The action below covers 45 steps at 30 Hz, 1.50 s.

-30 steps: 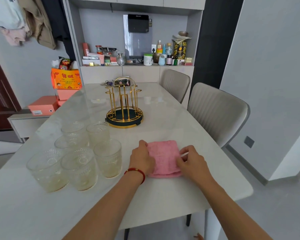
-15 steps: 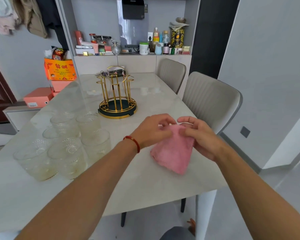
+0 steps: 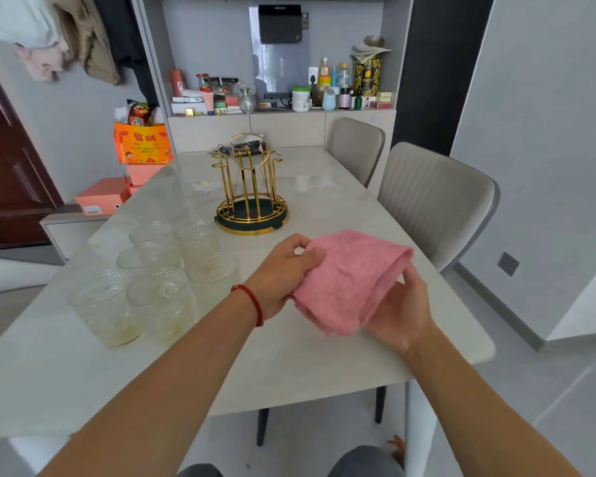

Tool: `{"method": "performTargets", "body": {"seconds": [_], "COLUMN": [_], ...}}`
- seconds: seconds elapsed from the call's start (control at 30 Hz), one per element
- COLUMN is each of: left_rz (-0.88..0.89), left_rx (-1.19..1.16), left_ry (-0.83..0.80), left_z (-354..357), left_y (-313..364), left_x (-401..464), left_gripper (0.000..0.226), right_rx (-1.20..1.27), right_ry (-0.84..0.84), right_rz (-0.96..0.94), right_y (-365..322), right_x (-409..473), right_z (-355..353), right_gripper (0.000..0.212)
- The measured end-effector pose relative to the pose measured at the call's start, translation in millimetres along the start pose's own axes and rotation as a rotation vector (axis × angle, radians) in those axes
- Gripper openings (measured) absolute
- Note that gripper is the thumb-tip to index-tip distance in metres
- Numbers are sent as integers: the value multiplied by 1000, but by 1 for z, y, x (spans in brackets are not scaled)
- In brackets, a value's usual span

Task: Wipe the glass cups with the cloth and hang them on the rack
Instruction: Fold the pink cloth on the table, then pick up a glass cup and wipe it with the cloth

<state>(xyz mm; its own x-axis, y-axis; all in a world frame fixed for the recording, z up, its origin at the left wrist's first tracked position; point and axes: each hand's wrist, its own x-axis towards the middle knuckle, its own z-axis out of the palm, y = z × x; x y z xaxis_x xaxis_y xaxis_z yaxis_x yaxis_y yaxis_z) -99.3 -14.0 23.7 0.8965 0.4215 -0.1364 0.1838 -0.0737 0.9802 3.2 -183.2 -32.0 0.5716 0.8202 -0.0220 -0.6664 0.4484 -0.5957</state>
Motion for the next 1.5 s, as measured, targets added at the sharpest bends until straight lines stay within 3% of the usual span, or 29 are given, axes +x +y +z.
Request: {"method": "performTargets", "body": {"seconds": [0.07, 0.13, 0.2, 0.33, 0.43, 0.5, 0.57, 0.63, 0.73, 0.87, 0.97, 1.1, 1.23, 1.33, 1.4, 1.5], "left_rz": [19, 45, 106, 313, 570, 598, 320, 60, -65, 45, 240, 306, 288, 317, 283, 278], "left_rx": [236, 435, 546, 862, 945, 1101, 1332, 1505, 1549, 1379, 1128, 703, 119, -140, -296, -394], "left_ry": [29, 108, 214, 383, 609, 729, 616, 367, 116, 104, 97, 42, 271, 356, 393, 434], "left_z": [-3, -7, -12, -14, -29, -50, -77, -97, -110, -109, -88, -51, -34, -15, -2, 15], "left_y": [-12, -19, -18, -22, -34, -33, -23, -9, 7, 29, 48, 49, 17, -7, -16, -27], "left_x": [0, -2, -6, -24, -44, -45, -41, -36, -26, -24, -19, 8, 30, 45, 56, 71], "left_gripper": [14, 11, 15, 23, 20, 32, 57, 76, 88, 91, 91, 99, 95, 91, 90, 78], "right_rx": [94, 124, 73, -15, 20, 18, 16, 7, -39, -113, -190, -438, -267, -598, -764, -818], "right_ry": [-47, -11, 37, 90, 145, 161, 160, 175, 201, 218, 179, 79, 14, 75, 132, 221], "right_rz": [114, 96, 38, 27, 29, 10, -12, -42, -67, -100, -155, -231, -149, -279, -385, -456], "right_y": [20, 24, 26, 35, 37, 34, 30, 25, 18, 7, 7, 24, 6, 7, 13, 24], "right_x": [0, -1, -3, 4, 8, 10, 13, 13, 16, 20, 26, 40, 49, 68, 82, 102], "right_z": [9, 17, 28, 36, 35, 30, 29, 33, 41, 48, 62, 84, 74, 63, 59, 45], "right_gripper": [96, 96, 85, 35, 31, 32, 33, 33, 39, 46, 43, 42, 55, 40, 58, 75]}}
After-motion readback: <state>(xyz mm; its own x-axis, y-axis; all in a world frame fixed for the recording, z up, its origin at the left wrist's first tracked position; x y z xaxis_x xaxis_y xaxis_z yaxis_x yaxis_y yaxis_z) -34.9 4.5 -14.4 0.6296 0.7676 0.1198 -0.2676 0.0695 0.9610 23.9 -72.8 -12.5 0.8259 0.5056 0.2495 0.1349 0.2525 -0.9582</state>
